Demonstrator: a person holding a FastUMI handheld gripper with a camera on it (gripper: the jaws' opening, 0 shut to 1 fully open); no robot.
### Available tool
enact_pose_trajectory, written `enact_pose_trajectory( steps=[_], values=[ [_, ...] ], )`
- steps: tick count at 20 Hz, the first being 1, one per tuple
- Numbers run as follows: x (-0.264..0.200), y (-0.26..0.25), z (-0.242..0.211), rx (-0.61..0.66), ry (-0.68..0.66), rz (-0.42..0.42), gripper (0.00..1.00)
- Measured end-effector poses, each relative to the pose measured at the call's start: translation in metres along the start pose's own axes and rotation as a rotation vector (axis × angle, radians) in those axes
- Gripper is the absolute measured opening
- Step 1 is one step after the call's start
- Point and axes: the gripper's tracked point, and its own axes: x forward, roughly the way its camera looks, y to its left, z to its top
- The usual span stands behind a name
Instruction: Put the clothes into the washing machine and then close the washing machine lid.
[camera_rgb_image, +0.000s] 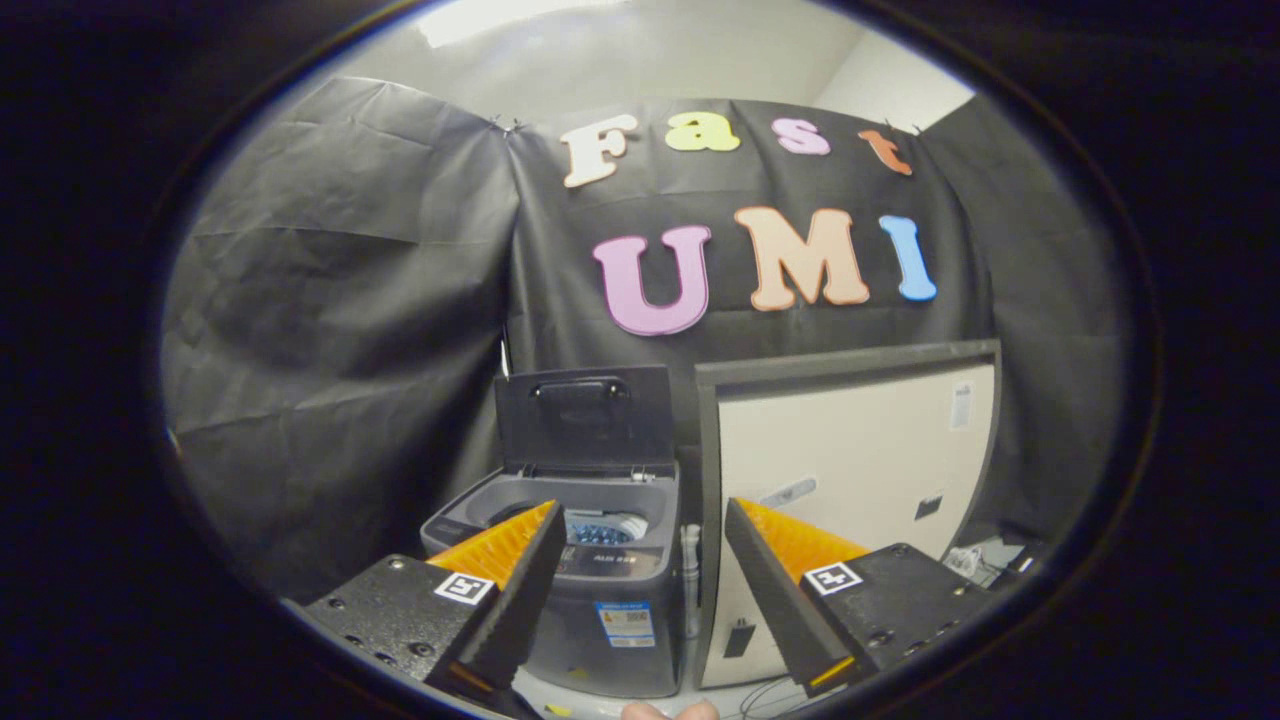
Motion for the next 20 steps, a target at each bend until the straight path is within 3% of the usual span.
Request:
enact_pose_trajectory(
  steps=[8, 20],
  values=[
    [0.085, 0.057, 0.046, -0.008, -0.013, 0.076, 0.97],
    [0.236, 0.114, 0.074, -0.027, 0.037, 0.069, 0.98]
  ],
)
